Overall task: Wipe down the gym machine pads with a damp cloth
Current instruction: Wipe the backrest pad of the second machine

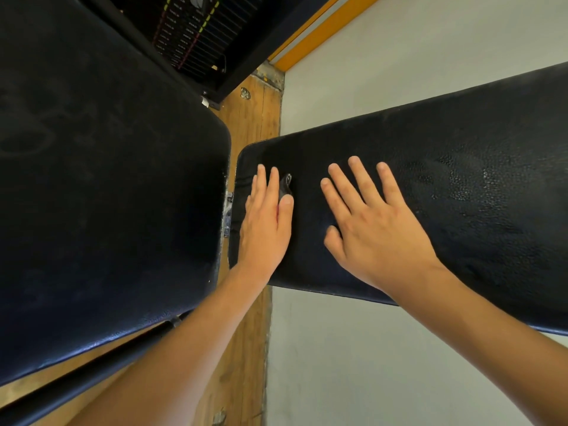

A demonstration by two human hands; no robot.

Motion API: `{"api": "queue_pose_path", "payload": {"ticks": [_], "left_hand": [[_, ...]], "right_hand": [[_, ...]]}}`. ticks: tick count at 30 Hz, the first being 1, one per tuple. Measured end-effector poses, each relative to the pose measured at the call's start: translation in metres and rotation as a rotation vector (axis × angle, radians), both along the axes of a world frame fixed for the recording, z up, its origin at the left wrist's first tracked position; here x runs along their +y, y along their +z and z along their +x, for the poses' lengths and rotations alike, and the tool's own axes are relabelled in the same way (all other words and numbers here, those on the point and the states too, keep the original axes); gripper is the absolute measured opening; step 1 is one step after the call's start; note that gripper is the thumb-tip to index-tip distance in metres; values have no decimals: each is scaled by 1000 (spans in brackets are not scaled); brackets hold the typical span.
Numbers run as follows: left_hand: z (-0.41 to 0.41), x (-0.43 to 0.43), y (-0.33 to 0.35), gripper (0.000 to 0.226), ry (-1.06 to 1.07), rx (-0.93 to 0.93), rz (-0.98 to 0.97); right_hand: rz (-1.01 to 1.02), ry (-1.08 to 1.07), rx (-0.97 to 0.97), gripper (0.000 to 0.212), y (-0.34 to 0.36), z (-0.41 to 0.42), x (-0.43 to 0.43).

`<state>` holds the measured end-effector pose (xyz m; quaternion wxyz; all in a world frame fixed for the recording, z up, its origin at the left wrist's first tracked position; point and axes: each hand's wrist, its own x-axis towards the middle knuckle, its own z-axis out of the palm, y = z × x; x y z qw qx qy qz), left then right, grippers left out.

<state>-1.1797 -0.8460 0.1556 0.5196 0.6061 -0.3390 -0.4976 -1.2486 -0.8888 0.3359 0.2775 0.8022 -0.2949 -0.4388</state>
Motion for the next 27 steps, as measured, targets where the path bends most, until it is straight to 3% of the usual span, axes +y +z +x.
{"api": "queue_pose_path", "payload": {"ticks": [7,18,27], "left_hand": [[-40,74,5,54,14,35,44],[-12,16,0,53,32,30,18],[-46,76,5,61,80,81,3]], "right_hand": [[2,7,0,73,2,0,1],[-5,14,-6,73,-1,3,1],[14,3,-10,71,1,-1,0]]}}
